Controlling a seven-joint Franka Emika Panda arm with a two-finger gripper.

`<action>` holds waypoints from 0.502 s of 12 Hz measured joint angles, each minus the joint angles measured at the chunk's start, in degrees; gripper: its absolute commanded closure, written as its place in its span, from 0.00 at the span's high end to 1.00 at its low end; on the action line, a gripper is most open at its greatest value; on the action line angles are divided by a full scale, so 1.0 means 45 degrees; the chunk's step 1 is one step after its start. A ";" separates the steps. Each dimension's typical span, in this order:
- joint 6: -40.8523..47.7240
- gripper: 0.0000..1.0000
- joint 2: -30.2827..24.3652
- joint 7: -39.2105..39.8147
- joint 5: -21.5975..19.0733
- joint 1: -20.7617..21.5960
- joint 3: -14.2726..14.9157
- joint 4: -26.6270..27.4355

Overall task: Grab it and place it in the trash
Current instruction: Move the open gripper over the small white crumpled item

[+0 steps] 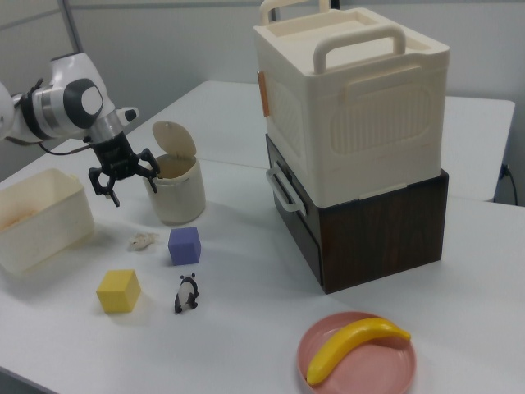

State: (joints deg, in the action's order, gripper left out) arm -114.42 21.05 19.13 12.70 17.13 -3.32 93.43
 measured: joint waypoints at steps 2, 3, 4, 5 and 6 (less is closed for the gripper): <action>-0.0860 1.00 0.0090 -0.0613 0.0775 0.0143 -0.0001 0.0404; -0.1137 1.00 0.0206 -0.1067 0.1150 0.0167 -0.0001 0.0485; -0.1280 1.00 0.0295 -0.1289 0.1280 0.0183 0.0000 0.0508; -0.1369 1.00 0.0419 -0.1604 0.1342 0.0226 -0.0001 0.0519; -0.1382 1.00 0.0488 -0.1920 0.1352 0.0278 -0.0001 0.0520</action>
State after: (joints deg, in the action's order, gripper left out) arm -120.64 23.25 10.49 18.79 18.38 -3.32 95.77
